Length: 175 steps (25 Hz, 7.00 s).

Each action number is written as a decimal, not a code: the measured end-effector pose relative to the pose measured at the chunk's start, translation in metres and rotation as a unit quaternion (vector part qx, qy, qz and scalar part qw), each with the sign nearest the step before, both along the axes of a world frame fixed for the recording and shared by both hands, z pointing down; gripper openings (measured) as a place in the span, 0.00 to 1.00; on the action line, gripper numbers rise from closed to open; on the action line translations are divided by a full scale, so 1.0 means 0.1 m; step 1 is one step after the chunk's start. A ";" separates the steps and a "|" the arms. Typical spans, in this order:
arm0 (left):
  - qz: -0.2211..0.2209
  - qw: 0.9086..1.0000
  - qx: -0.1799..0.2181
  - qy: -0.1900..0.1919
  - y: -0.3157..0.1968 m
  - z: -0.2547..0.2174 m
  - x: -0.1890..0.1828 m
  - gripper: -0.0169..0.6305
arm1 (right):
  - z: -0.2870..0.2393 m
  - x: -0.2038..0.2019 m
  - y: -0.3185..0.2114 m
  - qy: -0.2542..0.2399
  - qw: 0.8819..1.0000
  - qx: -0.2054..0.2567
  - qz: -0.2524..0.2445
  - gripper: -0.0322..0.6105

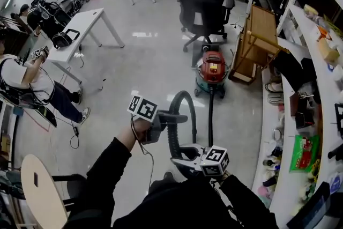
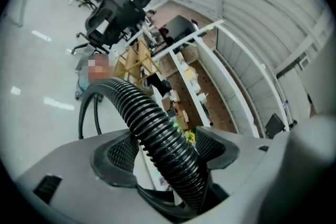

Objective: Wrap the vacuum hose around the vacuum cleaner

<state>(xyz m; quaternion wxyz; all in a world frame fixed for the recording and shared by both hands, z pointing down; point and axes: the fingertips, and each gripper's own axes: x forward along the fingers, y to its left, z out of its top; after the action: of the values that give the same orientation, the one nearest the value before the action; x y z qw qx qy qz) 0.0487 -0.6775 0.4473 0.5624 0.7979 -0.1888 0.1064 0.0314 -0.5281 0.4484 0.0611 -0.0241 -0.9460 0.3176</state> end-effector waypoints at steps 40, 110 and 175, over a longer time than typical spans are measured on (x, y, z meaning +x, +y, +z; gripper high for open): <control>0.022 0.968 0.206 -0.143 0.98 1.12 0.42 0.56 | -0.52 0.69 -2.30 -0.204 0.929 -0.163 0.263 0.38; 0.522 0.557 0.443 -0.471 -3.77 0.76 0.36 0.32 | 0.23 1.29 -5.35 0.349 0.791 0.460 0.200 0.51; 0.013 0.884 0.057 -0.464 -7.63 6.59 -1.14 0.25 | 5.68 2.50 -9.76 0.618 0.716 0.173 0.275 0.35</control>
<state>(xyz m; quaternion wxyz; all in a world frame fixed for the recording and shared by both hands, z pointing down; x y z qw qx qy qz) -0.0657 -1.4402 1.1067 0.3628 0.6904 -0.4234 0.4609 0.2819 -1.5038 1.0162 0.5455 0.4498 -0.7008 0.0948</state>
